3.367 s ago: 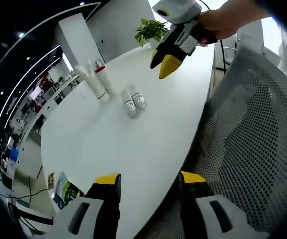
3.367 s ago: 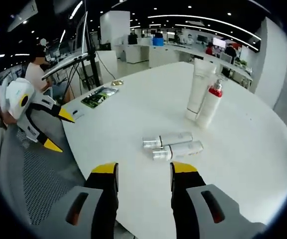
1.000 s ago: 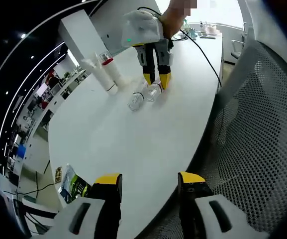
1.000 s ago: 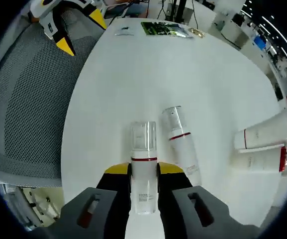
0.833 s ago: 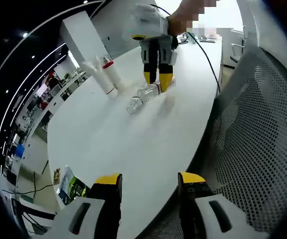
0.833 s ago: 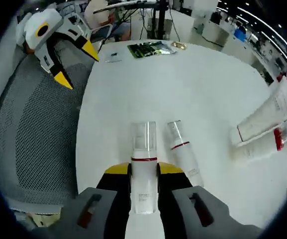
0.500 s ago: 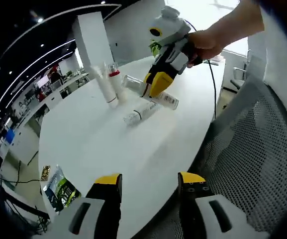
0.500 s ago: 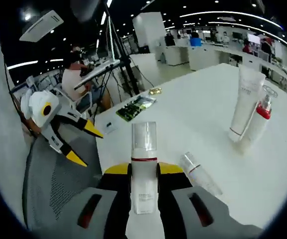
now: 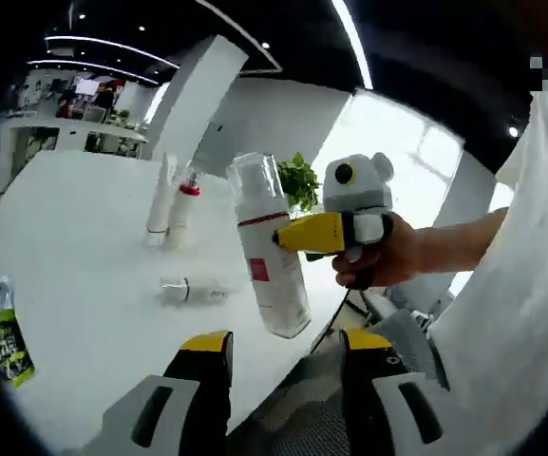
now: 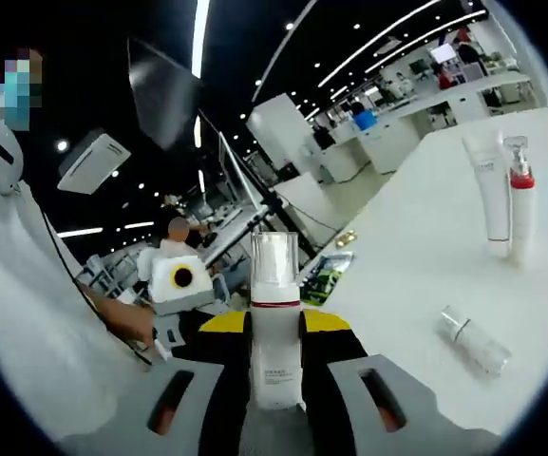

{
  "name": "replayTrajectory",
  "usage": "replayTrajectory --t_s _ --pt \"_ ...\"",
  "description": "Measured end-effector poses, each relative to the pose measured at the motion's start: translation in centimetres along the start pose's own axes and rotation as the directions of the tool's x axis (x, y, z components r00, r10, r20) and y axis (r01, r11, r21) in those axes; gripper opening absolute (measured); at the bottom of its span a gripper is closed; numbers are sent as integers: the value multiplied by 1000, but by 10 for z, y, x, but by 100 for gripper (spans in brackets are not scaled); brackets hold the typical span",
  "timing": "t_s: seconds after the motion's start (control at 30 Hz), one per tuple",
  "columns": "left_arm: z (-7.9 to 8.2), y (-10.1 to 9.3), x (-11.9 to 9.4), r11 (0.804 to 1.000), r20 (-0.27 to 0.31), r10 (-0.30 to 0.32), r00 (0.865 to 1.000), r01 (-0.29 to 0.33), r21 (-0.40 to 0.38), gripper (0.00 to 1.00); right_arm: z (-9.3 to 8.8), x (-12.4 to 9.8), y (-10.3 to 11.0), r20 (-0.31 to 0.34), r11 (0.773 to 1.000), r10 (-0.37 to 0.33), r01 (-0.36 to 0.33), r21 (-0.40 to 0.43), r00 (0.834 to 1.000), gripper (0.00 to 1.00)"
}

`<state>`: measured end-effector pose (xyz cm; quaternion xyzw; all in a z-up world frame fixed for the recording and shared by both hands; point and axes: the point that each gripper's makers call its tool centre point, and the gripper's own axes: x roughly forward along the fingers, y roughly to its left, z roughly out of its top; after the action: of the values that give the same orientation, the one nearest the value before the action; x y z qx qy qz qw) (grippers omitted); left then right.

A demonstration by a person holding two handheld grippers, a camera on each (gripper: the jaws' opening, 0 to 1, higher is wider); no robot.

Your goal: Arrange the skincare products in the storage area until every visible bottle or jar stands upright without overlapping.

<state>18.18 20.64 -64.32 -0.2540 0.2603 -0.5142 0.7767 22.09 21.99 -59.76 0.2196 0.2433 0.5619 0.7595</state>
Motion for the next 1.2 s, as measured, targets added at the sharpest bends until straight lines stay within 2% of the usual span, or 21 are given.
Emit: replayTrajectory --t_s 0.07,0.17,0.3,0.47,0.53,0.57,0.6,0.77,0.87,0.93,0.97,1.03,1.17,1.2 --pt "8 -5 0 998 58 -44 997 46 -47 47 1 -1 9 19 999 41 -41 14 999 17" --pt "4 -12 1 996 40 -81 996 83 -34 42 2 -2 18 50 996 75 -77 43 996 17" --pt "2 -22 -2 988 37 -143 989 144 -49 28 2 -2 29 77 991 116 -121 60 990 17" --pt "3 -27 -3 984 44 -167 985 169 -49 23 2 -3 29 103 987 129 -138 81 986 17" --pt "1 -29 -3 983 39 -170 985 172 -71 22 1 -2 30 105 986 133 -142 88 986 17" --pt "0 -33 -4 975 31 -190 981 192 -108 22 0 -2 34 104 981 151 -162 105 983 17" --pt "-1 -32 -4 977 27 -189 982 191 -95 21 0 -1 33 107 982 146 -157 101 983 17" --pt "-1 -26 -6 986 16 -155 988 155 -56 20 -1 1 32 108 986 133 -143 89 985 18" --pt "-2 -17 -5 995 7 -102 995 102 -24 20 -3 5 27 85 993 99 -105 60 991 19" --pt "-5 -9 -5 999 -12 -47 999 47 6 20 -8 7 20 38 998 54 -55 24 998 20" --pt "-5 -8 -5 999 -14 -40 999 40 12 20 -10 9 19 21 999 36 -36 -3 999 20" --pt "-6 -1 -5 999 -22 11 1000 -10 49 20 -11 12 14 -2 1000 0 0 4 1000 21" --pt "-10 16 -8 988 -50 130 990 -125 89 20 -17 14 -2 -62 994 -106 105 -16 992 22" --pt "-10 18 -8 986 -51 143 988 -138 91 20 -18 14 -6 -67 991 -132 130 -25 989 22"
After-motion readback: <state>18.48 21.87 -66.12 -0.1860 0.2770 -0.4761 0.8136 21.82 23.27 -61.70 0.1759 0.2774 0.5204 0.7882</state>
